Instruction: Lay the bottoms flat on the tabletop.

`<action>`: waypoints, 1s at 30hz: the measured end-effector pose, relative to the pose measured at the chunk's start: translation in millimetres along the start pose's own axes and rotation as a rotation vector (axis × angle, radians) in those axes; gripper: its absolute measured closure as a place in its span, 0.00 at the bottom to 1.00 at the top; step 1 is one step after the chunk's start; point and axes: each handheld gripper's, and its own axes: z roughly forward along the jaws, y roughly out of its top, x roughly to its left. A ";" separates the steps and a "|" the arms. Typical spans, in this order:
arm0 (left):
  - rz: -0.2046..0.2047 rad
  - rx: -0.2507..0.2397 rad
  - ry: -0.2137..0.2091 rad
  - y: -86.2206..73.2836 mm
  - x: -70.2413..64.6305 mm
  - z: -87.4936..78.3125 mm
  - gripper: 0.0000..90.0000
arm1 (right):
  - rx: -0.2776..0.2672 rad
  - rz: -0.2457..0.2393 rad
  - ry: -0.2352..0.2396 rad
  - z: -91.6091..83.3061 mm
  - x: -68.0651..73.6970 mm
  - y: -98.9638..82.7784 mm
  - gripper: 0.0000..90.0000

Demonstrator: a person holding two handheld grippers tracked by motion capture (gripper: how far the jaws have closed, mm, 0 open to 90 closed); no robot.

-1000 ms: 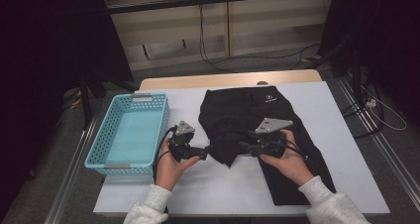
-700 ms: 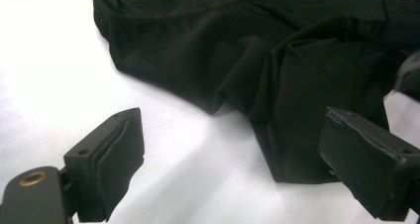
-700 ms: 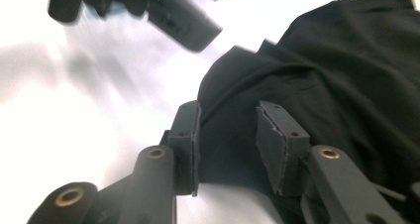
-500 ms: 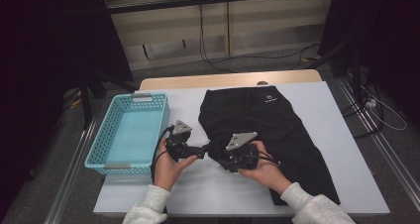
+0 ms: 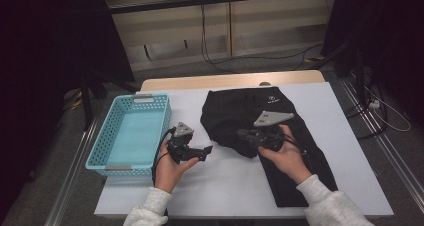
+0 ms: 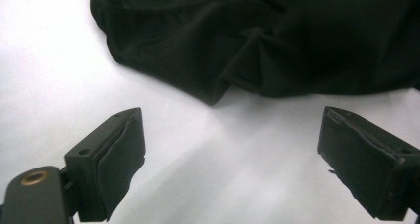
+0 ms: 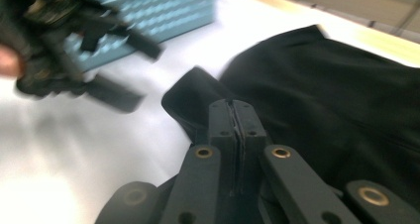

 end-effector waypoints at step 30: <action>0.133 0.027 -0.058 15.8 -2.1 46.9 0.81 | 0.017 0.066 -0.156 -25.9 -35.3 -26.7 0.99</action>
